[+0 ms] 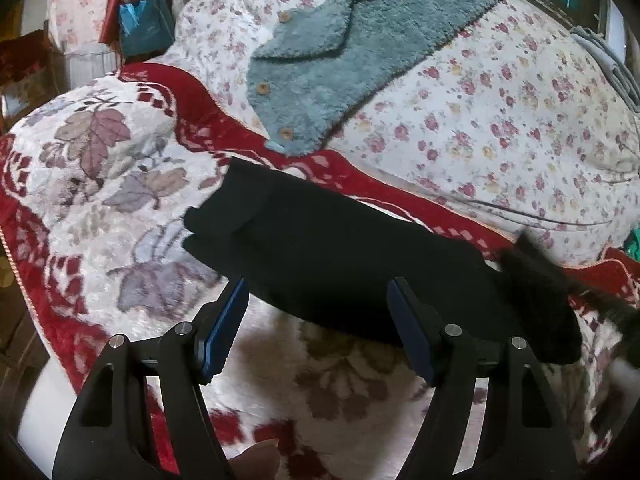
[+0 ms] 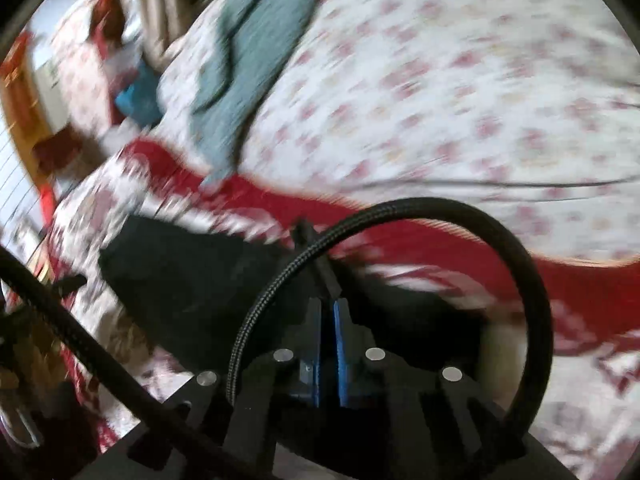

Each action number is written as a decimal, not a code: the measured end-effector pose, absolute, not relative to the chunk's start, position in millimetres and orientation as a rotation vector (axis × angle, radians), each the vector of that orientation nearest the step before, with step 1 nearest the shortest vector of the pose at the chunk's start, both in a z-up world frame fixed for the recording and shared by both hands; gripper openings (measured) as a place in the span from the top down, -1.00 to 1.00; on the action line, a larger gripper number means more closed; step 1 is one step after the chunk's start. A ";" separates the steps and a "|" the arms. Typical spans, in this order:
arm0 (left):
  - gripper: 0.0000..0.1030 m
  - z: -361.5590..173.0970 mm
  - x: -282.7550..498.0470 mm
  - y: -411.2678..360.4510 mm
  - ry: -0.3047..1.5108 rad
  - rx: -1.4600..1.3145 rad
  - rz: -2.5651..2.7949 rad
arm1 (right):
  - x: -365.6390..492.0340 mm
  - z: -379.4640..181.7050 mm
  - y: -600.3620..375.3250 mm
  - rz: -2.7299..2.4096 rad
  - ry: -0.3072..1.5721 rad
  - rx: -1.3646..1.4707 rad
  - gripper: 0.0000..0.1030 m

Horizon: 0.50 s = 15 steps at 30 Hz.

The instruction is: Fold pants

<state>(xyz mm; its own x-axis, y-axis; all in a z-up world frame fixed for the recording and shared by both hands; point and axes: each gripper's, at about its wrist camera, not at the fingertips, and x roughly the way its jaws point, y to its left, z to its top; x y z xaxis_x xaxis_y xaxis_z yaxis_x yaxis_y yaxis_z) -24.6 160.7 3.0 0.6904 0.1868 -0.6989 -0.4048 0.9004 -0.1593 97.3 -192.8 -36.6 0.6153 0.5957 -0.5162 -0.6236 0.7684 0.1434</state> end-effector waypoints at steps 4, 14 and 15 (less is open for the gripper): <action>-0.40 0.7 -21.7 148.8 0.752 -0.303 0.304 | 96.6 -16.1 -305.4 0.444 0.489 0.099 0.90; -0.40 -17.0 -5.7 124.6 0.836 -0.321 0.259 | 55.3 -23.0 -268.9 0.556 0.507 -0.039 -0.39; -0.40 -17.3 -5.4 123.6 0.836 -0.310 0.265 | 52.4 -29.6 -250.6 0.685 0.529 0.020 -0.40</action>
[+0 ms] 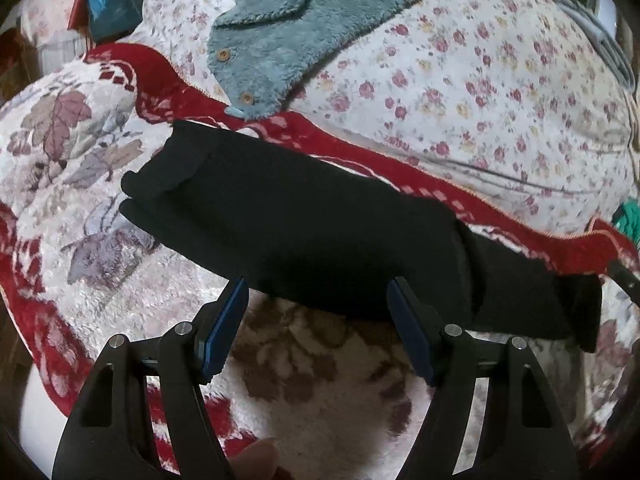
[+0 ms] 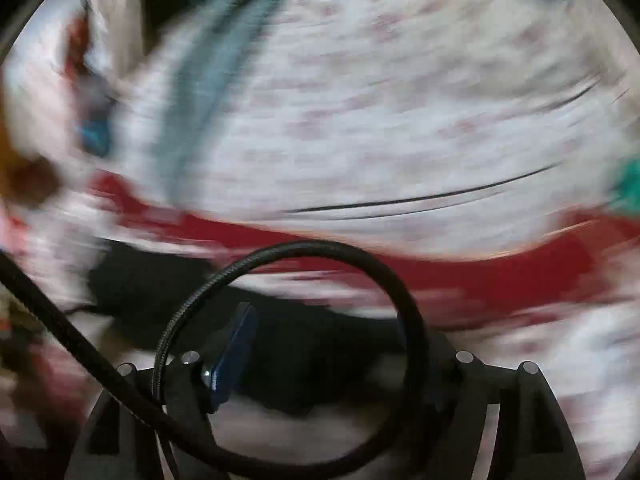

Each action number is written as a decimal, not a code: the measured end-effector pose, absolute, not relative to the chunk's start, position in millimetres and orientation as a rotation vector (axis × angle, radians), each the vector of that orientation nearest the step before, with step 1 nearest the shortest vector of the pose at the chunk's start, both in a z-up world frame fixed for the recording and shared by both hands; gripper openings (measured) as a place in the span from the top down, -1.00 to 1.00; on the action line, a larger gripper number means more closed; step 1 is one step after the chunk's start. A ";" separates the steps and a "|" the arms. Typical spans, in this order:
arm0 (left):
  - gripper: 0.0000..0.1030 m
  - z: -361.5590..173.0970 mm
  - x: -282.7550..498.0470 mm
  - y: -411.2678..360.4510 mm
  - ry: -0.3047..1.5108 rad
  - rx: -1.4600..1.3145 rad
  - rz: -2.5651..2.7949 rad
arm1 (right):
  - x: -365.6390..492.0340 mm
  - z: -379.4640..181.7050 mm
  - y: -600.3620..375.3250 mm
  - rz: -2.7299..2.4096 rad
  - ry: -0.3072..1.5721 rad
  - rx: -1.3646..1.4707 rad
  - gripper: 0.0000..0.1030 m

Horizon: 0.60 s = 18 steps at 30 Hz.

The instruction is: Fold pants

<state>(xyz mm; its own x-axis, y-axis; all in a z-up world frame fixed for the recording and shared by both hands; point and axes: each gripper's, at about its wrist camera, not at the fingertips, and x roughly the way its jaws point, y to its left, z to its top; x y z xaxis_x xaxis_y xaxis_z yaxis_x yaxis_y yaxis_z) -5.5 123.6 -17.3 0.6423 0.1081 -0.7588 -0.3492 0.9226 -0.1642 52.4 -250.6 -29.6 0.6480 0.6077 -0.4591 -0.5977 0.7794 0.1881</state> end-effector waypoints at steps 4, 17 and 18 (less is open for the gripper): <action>-0.40 -20.0 -6.5 128.8 0.835 -0.327 0.258 | 48.4 -57.0 -168.1 0.780 0.618 -0.043 -0.40; -0.40 -40.8 -8.6 142.9 0.867 -0.391 0.260 | 93.2 -73.9 -153.9 0.906 0.660 0.065 0.97; -0.40 -39.8 -10.3 142.5 0.861 -0.404 0.251 | 101.7 -68.8 -171.7 0.926 0.656 0.149 0.98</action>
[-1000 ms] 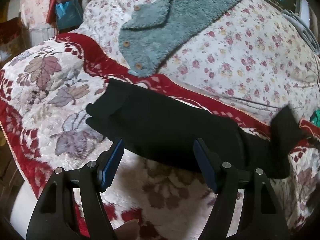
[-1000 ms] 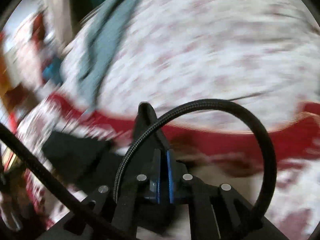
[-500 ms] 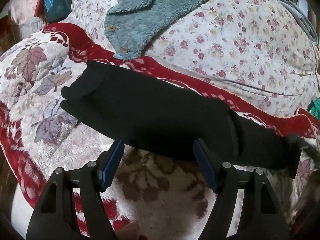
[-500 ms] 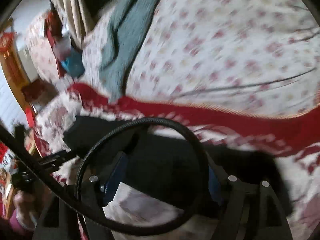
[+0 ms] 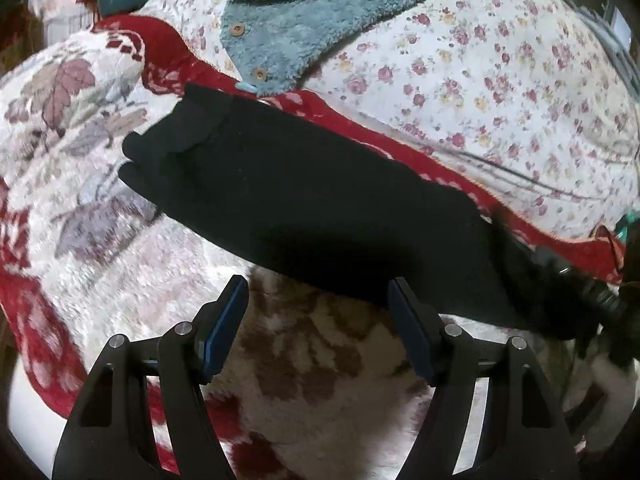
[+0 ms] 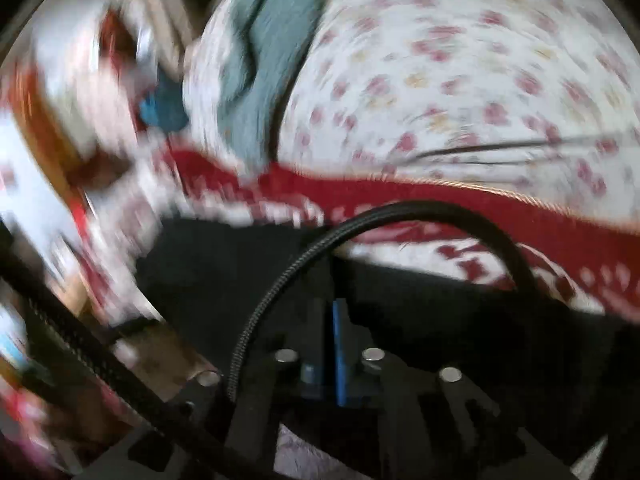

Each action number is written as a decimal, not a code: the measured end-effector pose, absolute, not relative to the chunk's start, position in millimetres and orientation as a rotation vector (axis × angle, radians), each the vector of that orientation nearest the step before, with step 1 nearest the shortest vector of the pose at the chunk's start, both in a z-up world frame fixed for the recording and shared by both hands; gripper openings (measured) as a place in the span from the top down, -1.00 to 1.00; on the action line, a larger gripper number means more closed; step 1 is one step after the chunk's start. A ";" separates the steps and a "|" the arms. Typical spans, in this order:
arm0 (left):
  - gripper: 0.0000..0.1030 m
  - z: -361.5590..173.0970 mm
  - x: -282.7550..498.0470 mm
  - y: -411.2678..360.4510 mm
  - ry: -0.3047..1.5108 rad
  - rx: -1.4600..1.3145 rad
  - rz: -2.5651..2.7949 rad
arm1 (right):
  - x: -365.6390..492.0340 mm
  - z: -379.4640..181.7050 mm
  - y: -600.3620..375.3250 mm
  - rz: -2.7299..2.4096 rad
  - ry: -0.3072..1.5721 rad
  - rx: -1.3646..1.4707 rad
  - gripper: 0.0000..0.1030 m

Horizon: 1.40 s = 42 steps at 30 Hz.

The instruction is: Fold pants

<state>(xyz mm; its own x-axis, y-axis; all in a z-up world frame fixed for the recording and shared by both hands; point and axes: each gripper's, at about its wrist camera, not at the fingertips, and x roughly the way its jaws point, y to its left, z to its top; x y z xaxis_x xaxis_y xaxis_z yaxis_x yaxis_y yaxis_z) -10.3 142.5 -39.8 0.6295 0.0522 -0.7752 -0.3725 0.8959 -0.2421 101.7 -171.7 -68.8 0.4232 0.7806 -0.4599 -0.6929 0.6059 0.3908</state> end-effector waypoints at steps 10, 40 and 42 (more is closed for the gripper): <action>-0.40 -24.7 -15.7 111.3 0.784 -0.313 0.228 | 96.0 -11.5 -255.4 0.862 0.577 0.253 0.24; -0.40 -31.0 -15.8 121.5 0.817 -0.368 0.218 | 165.1 14.8 -334.1 0.836 0.367 0.477 0.81; -0.40 -30.6 -11.7 119.9 0.819 -0.360 0.222 | 185.0 38.0 -361.9 0.782 0.297 0.533 0.84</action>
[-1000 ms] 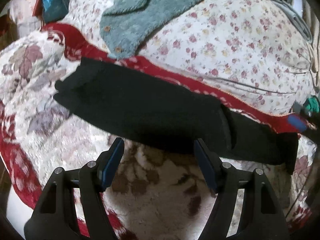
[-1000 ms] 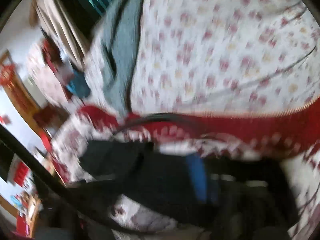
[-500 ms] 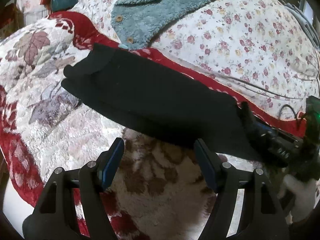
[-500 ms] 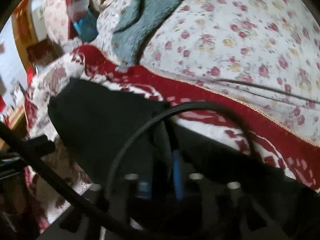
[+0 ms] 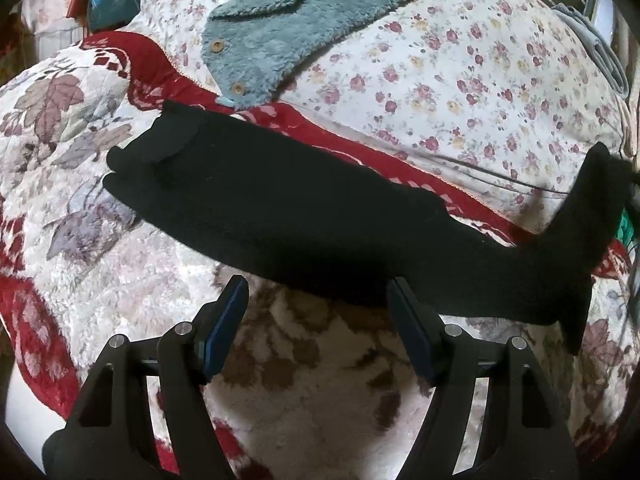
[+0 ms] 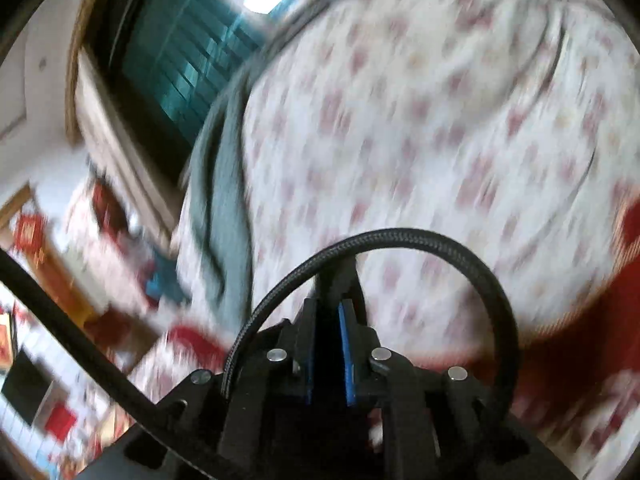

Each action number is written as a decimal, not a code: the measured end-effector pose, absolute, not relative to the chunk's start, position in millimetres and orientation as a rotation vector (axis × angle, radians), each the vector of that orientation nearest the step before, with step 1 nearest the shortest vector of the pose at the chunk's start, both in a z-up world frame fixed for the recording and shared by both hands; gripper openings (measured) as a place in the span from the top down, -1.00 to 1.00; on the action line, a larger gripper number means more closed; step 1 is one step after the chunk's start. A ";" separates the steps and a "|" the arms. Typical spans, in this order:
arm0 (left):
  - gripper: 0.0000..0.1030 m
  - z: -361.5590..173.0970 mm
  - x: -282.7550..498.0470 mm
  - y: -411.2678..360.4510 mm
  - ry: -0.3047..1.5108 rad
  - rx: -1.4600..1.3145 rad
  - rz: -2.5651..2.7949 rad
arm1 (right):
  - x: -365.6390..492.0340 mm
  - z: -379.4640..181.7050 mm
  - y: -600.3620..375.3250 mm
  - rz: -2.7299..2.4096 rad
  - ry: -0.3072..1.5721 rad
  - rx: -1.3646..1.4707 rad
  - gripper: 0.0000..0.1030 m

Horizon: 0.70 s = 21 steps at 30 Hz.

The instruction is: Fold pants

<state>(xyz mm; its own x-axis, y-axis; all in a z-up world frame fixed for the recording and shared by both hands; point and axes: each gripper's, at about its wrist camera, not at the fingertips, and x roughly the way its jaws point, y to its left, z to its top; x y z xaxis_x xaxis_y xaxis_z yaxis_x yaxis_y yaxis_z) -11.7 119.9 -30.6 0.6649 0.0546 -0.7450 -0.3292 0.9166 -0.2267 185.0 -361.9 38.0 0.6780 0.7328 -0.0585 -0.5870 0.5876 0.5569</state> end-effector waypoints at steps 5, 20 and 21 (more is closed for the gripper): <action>-0.40 -31.2 -2.8 116.6 0.827 -0.332 0.234 | 247.2 68.0 -423.1 0.400 0.271 0.567 0.84; -0.40 -32.9 -8.1 110.0 0.815 -0.316 0.207 | 97.8 -61.3 -265.1 1.236 0.834 0.472 -0.51; -0.40 -33.1 -8.8 110.2 0.817 -0.318 0.207 | 98.6 -72.0 -253.8 1.221 0.898 0.480 -0.53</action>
